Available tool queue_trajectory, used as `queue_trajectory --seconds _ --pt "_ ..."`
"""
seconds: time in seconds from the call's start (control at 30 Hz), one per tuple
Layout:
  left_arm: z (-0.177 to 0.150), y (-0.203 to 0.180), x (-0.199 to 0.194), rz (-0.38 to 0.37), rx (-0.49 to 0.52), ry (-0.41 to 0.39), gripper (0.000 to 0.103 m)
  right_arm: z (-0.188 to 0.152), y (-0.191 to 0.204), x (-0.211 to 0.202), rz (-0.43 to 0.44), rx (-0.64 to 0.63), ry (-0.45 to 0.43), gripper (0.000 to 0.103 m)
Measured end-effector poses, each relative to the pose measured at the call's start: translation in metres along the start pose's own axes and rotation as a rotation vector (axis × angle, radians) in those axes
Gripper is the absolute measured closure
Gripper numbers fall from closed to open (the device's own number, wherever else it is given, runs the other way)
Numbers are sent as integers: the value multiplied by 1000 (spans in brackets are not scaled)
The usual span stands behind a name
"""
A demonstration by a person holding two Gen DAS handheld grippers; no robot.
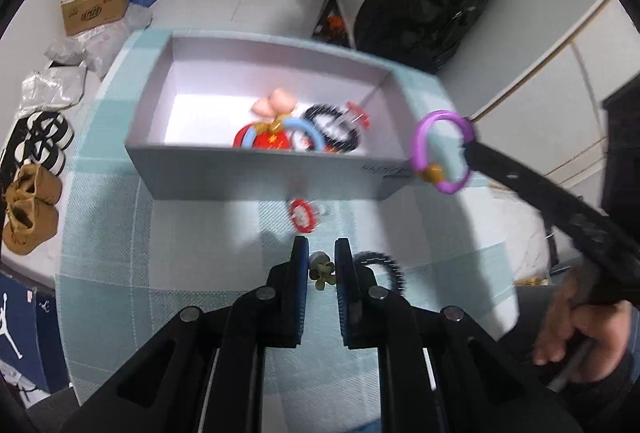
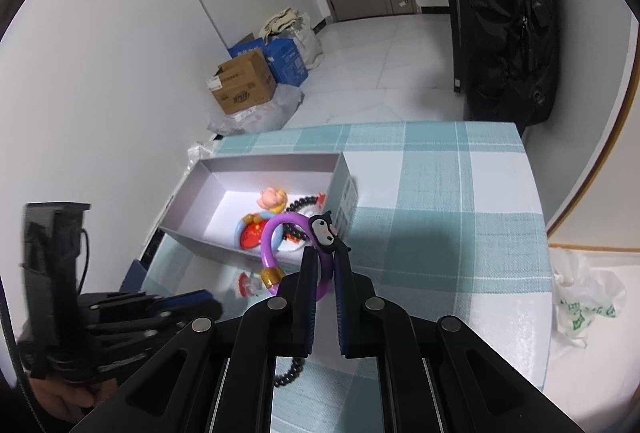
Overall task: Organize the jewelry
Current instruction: 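Carry the purple ring and yellow charm into the box and open both tools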
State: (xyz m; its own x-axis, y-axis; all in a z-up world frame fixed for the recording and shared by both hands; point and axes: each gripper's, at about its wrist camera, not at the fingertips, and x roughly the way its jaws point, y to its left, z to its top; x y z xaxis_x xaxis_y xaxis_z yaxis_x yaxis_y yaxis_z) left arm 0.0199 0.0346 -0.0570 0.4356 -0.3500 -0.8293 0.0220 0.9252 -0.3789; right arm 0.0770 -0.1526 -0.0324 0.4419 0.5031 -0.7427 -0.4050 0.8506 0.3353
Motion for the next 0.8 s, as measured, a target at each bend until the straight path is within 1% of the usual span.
queue_trajectory --seconds 0.1,0.13,0.2,0.3,0.37,0.5,0.57,0.8 --pt "5 -3 -14 -35 -5 -52 95 4 0 -1 11 9 -15 96" --pt "8 -2 -20 -44 -14 -80 95 5 0 -1 18 16 -17 96" --pt "17 0 -27 -72 -28 -116 95 7 0 0 33 25 -18 96" --pt "27 3 -31 -96 -54 -164 95 10 2 2 50 34 -18 96" --pt "35 6 -33 -95 -66 -190 95 12 4 4 65 42 -18 96" --pt "40 13 -29 -104 -90 -200 94 16 8 10 90 46 -10 96" --pt "45 18 -24 -97 -103 -202 95 19 10 13 95 44 -6 96" --pt "59 23 -11 -96 -117 -183 95 29 16 28 120 54 17 96"
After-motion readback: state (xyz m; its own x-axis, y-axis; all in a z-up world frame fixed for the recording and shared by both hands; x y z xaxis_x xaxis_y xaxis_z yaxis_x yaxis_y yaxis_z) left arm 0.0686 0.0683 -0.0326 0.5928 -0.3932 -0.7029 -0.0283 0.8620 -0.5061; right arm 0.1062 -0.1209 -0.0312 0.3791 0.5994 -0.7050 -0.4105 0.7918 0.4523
